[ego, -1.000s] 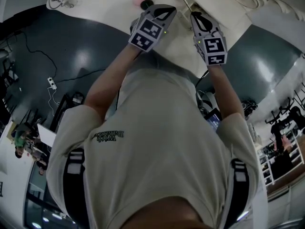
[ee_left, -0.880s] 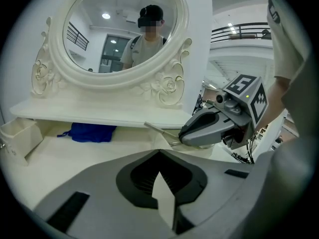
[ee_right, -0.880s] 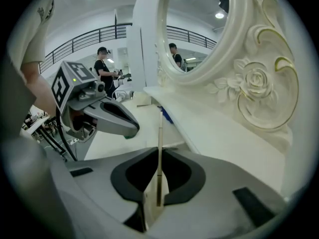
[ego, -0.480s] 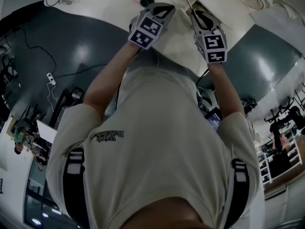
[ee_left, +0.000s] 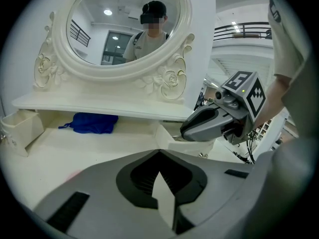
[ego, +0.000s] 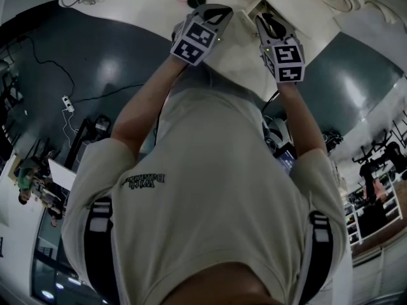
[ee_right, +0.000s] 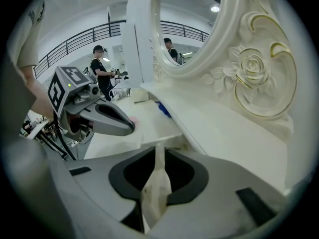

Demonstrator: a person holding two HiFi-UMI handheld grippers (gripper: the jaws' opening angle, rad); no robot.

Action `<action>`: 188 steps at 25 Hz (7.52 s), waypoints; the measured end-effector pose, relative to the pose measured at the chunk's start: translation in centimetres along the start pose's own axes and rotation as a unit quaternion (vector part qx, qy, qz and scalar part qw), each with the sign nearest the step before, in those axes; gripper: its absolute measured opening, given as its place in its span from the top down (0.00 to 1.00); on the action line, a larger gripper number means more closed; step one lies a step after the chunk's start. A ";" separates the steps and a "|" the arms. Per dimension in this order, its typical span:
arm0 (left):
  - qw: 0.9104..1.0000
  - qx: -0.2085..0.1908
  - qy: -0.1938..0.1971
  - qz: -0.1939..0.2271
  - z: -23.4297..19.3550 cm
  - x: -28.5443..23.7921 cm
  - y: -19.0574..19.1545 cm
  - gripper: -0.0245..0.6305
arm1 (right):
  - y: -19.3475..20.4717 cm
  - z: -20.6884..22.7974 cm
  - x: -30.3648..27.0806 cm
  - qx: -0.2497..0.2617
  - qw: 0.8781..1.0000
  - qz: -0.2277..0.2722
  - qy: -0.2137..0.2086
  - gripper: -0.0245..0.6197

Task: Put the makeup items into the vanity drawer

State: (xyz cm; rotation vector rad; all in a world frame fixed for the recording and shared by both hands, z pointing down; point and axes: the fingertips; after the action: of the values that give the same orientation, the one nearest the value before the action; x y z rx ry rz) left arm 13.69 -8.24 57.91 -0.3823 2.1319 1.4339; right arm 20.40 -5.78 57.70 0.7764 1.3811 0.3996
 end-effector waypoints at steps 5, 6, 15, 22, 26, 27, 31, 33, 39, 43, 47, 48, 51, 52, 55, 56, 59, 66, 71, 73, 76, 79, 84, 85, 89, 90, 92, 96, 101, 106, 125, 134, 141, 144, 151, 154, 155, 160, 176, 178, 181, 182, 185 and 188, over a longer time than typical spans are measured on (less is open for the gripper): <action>1.000 0.004 -0.006 0.007 -0.2 0.3 -0.1 0.94 | 0.1 0.1 0.0 -0.006 1.000 -0.002 0.002 0.86; 1.000 0.005 -0.010 0.012 -0.3 0.6 -0.2 0.94 | 0.0 0.0 0.0 -0.007 1.000 -0.001 0.001 0.86; 0.999 0.002 -0.037 0.035 -1.7 3.2 -1.3 0.94 | -3.4 -0.6 0.4 0.000 1.000 0.030 0.001 0.86; 0.995 -0.018 -0.059 0.073 -1.7 6.7 -5.1 0.94 | -7.8 -1.4 2.6 0.006 0.997 0.080 -0.003 0.89; 0.991 -0.031 -0.075 0.105 -1.2 9.4 -7.5 0.94 | -10.9 -2.4 4.8 0.007 0.993 0.118 -0.011 0.89; 0.990 -0.034 -0.077 0.113 -1.0 10.1 -8.2 0.94 | -11.8 -2.8 5.5 0.006 0.992 0.128 -0.015 0.89; 0.984 -0.051 -0.090 0.149 -0.2 13.0 -11.2 0.94 | -14.9 -4.2 8.0 0.016 0.985 0.169 -0.031 0.89; 0.980 -0.059 -0.096 0.167 0.3 14.6 -12.6 0.94 | -16.5 -4.9 9.3 0.019 0.981 0.188 -0.038 0.89; 0.967 -0.089 -0.115 0.209 2.3 19.3 -15.9 0.94 | -20.2 -7.1 13.3 0.029 0.968 0.242 -0.055 0.92; 0.958 -0.100 -0.132 0.235 3.8 22.8 -17.2 0.94 | -21.7 -8.8 16.2 0.038 0.960 0.268 -0.069 0.92; 0.949 -0.117 -0.148 0.252 5.7 26.2 -18.3 0.94 | -22.8 -10.9 19.2 0.037 0.952 0.290 -0.091 0.92; 0.947 -0.126 -0.152 0.255 6.3 26.9 -18.5 0.94 | -23.1 -11.5 20.1 0.044 0.949 0.298 -0.092 0.93; 0.939 -0.147 -0.163 0.266 8.0 28.8 -19.4 0.94 | -24.2 -12.9 22.9 0.062 0.937 0.332 -0.095 0.95; 0.937 -0.148 -0.167 0.270 8.5 29.3 -19.6 0.94 | -24.6 -13.3 23.7 0.064 0.932 0.343 -0.098 0.95; 0.931 -0.141 -0.177 0.285 9.3 30.5 -19.5 0.94 | -24.9 -14.2 25.0 0.079 0.924 0.359 -0.101 0.95; 0.929 -0.139 -0.181 0.291 9.5 30.8 -19.3 0.94 | -24.7 -14.4 25.1 0.083 0.924 0.359 -0.103 0.95; 0.926 -0.133 -0.189 0.299 10.0 31.3 -18.1 0.94 | -24.0 -15.0 24.8 0.081 0.924 0.356 -0.112 0.95; 0.928 -0.119 -0.202 0.291 9.7 31.7 -15.9 0.94 | -23.5 -16.1 24.0 0.081 0.922 0.357 -0.123 0.95; 0.923 -0.116 -0.228 0.286 9.3 32.6 -15.7 0.94 | -23.7 -16.8 24.4 0.084 0.921 0.359 -0.127 0.95; 0.922 -0.109 -0.231 0.290 9.2 32.6 -15.9 0.94 | -23.8 -16.6 24.4 0.083 0.921 0.358 -0.129 0.95; 0.922 -0.097 -0.224 0.301 9.2 32.6 -16.0 0.94 | -23.6 -16.4 24.3 0.083 0.922 0.355 -0.130 0.95; 0.923 -0.090 -0.215 0.306 9.3 32.7 -15.9 0.94 | -23.2 -16.5 24.0 0.085 0.926 0.343 -0.129 0.95; 0.923 -0.088 -0.213 0.309 9.5 33.0 -15.7 0.94 | -22.9 -17.0 23.9 0.080 0.928 0.338 -0.132 0.95; 0.923 -0.087 -0.213 0.309 9.5 32.9 -15.6 0.94 | -22.8 -17.0 23.9 0.079 0.928 0.338 -0.133 0.95; 0.924 -0.083 -0.213 0.305 9.5 32.8 -15.3 0.94 | -22.8 -17.1 23.9 0.077 0.928 0.339 -0.135 0.95; 0.925 -0.083 -0.213 0.304 9.4 32.8 -15.2 0.94 | -22.8 -17.1 23.9 0.075 0.928 0.339 -0.136 0.95; 0.925 -0.083 -0.213 0.303 9.4 32.8 -15.2 0.94 | -22.8 -17.0 23.8 0.072 0.928 0.339 -0.138 0.95; 0.925 -0.081 -0.215 0.302 9.4 32.8 -15.1 0.94 | -22.6 -17.1 23.8 0.075 0.929 0.335 -0.139 0.95; 0.927 -0.077 -0.217 0.297 9.4 32.9 -14.9 0.94 | -22.7 -17.2 23.9 0.078 0.928 0.335 -0.141 0.95; 0.930 -0.059 -0.225 0.283 8.5 32.8 -13.9 0.94 | -22.5 -17.4 22.8 0.077 0.933 0.321 -0.140 0.95; 0.950 0.007 -0.217 0.223 -2.2 27.1 -8.7 0.94 | -20.4 -16.3 5.8 0.160 0.966 0.164 -0.123 0.87; 0.967 0.047 -0.194 0.156 -7.4 20.9 -3.6 0.94 | -13.5 -15.3 -3.6 0.162 0.979 0.040 -0.114 0.85; 0.977 0.090 -0.167 0.101 -9.6 15.9 1.6 0.94 | -9.3 -15.0 -8.2 0.128 0.985 -0.029 -0.108 0.85; 0.981 0.097 -0.152 0.074 -10.2 13.7 3.7 0.94 | -7.9 -14.7 -10.0 0.111 0.987 -0.053 -0.105 0.85; 0.984 0.117 -0.129 0.035 -10.8 10.4 7.6 0.94 | -5.1 -14.6 -12.3 0.089 0.986 -0.092 -0.104 0.85; 0.984 0.125 -0.129 0.023 -11.3 9.7 8.9 0.94 | -4.4 -14.7 -12.7 0.090 0.985 -0.101 -0.105 0.85; 0.983 0.128 -0.129 0.019 -11.5 9.5 9.3 0.94 | -4.2 -14.6 -12.8 0.089 0.985 -0.103 -0.103 0.85; 0.982 0.137 -0.126 0.014 -11.6 8.8 10.0 0.94 | -3.7 -13.7 -13.3 0.082 0.987 -0.103 -0.092 0.87; 0.983 0.123 -0.132 0.026 -11.0 10.3 8.7 0.94 | -4.9 -13.9 -12.1 0.083 0.990 -0.069 -0.088 0.95; 0.983 0.120 -0.135 0.030 -10.7 10.7 8.2 0.94 | -5.6 -14.0 -11.4 0.079 0.991 -0.057 -0.089 0.95; 0.983 0.110 -0.143 0.038 -10.5 11.8 6.9 0.94 | -7.2 -14.1 -10.2 0.076 0.992 -0.035 -0.091 0.95; 0.983 0.107 -0.145 0.042 -10.4 12.2 6.4 0.94 | -7.8 -14.2 -9.6 0.075 0.993 -0.027 -0.091 0.95; 0.982 0.095 -0.152 0.057 -9.8 13.4 4.6 0.94 | -10.1 -14.0 -7.7 0.071 0.993 0.003 -0.093 0.95; 0.981 0.079 -0.161 0.077 -9.1 15.0 2.5 0.94 | -12.7 -14.0 -5.3 0.072 0.992 0.039 -0.095 0.95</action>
State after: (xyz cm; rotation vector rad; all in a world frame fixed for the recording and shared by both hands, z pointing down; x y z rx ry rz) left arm -2.30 -14.67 53.78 0.0744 2.0236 1.2943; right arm 3.63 -14.58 52.69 0.9641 1.2123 0.2803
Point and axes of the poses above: the fingertips, and each gripper's own axes: x backward along the fingers, z to its right, y out of its underside, and after that the axes turned 7 degrees about y, right-handed
